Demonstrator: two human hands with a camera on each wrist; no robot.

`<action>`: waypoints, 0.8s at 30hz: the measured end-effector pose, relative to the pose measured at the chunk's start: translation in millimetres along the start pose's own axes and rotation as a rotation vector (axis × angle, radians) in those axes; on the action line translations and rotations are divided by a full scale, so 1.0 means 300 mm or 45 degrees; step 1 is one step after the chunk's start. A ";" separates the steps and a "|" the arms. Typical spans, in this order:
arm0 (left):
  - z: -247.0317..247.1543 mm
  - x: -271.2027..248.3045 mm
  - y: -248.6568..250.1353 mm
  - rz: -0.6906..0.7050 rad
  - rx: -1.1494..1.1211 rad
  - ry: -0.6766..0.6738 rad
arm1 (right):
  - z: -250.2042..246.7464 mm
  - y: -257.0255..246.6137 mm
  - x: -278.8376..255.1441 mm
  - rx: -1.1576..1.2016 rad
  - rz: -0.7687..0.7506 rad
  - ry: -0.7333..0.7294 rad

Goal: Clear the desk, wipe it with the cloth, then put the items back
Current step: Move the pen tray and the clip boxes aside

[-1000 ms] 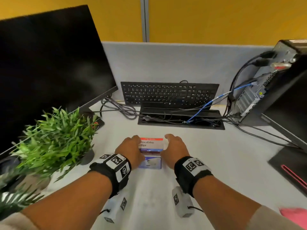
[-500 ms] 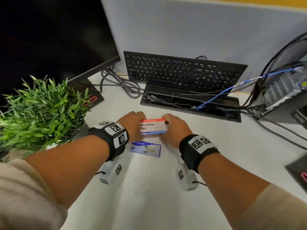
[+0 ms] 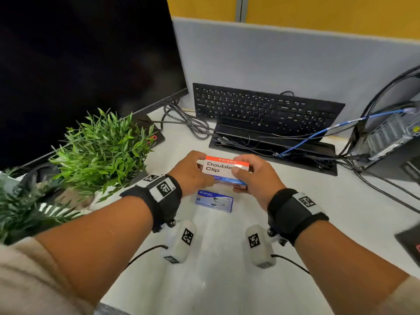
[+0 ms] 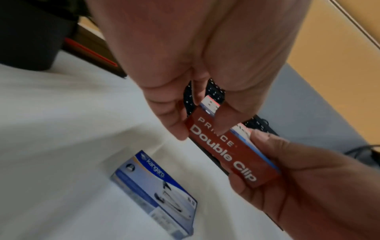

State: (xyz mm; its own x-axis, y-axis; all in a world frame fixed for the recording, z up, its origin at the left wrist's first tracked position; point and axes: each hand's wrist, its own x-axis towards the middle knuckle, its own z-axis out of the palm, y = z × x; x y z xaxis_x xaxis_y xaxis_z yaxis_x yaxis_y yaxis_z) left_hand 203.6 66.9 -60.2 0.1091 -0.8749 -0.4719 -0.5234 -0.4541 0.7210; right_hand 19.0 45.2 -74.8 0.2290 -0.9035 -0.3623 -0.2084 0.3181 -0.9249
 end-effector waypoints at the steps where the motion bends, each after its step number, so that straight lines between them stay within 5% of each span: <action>1: -0.006 -0.026 -0.012 -0.009 -0.022 0.039 | 0.014 -0.003 -0.021 0.032 0.022 0.000; 11: -0.107 -0.345 -0.241 0.120 0.153 0.280 | 0.283 -0.005 -0.232 0.183 0.149 -0.126; 24: -0.350 -0.592 -0.750 -0.001 1.103 0.010 | 0.846 0.088 -0.361 0.201 0.249 -0.054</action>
State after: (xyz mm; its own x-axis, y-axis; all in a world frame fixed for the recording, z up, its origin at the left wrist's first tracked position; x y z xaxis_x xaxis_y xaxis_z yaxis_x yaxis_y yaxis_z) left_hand 390.7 306.8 -85.3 0.1140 -0.8771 -0.4666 -0.9824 -0.1695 0.0786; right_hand 229.9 224.4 -89.4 0.2395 -0.8084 -0.5378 -0.1025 0.5297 -0.8420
